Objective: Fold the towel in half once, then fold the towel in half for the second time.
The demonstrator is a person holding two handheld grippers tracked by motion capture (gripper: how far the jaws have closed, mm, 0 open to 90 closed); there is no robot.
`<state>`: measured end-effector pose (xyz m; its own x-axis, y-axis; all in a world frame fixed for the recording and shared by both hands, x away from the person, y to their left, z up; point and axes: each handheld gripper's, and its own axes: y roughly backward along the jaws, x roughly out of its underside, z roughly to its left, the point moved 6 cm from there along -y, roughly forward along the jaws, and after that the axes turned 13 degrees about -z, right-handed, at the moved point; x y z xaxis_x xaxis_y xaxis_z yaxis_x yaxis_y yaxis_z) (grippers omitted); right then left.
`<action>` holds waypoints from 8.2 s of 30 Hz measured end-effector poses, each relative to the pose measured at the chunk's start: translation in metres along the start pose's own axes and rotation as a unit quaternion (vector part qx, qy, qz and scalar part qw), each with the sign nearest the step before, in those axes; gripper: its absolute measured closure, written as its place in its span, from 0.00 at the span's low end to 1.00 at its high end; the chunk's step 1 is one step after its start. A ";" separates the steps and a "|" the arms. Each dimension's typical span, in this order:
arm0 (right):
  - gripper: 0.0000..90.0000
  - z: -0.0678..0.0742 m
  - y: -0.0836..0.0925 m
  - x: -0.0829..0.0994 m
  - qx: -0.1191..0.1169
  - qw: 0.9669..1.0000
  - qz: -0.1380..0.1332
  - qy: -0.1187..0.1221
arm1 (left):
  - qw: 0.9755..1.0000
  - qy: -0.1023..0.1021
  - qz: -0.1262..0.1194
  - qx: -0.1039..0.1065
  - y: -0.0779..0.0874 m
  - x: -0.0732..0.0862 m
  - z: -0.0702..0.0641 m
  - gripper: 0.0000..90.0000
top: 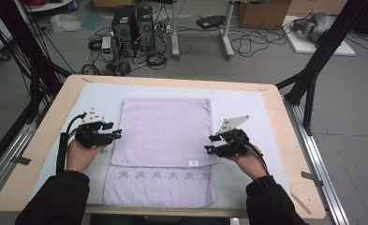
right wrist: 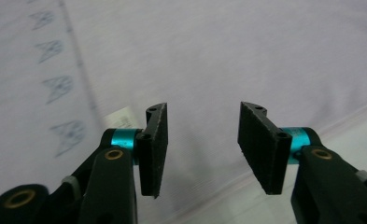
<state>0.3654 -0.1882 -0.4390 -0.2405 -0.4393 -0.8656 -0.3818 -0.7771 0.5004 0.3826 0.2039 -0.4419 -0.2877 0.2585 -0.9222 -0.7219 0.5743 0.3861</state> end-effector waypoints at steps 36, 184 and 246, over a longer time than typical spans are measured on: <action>0.66 0.017 0.006 0.036 -0.025 1.000 -0.010 0.005 | 0.994 -0.013 0.026 0.107 0.025 0.045 -0.043 0.59; 0.27 -0.088 -0.019 -0.025 0.091 0.991 -0.081 -0.048 | 0.996 0.009 -0.058 0.064 -0.028 -0.036 0.029 0.53; 0.88 -0.006 0.019 0.029 -0.047 0.996 -0.016 -0.080 | 0.992 0.032 0.023 0.118 0.027 0.044 -0.007 0.87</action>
<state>0.3565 -0.2187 -0.4549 -0.3715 -0.3412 -0.8635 -0.3080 -0.8321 0.4613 0.3461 0.2259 -0.4723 -0.3625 0.2426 -0.8998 -0.5421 0.7305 0.4153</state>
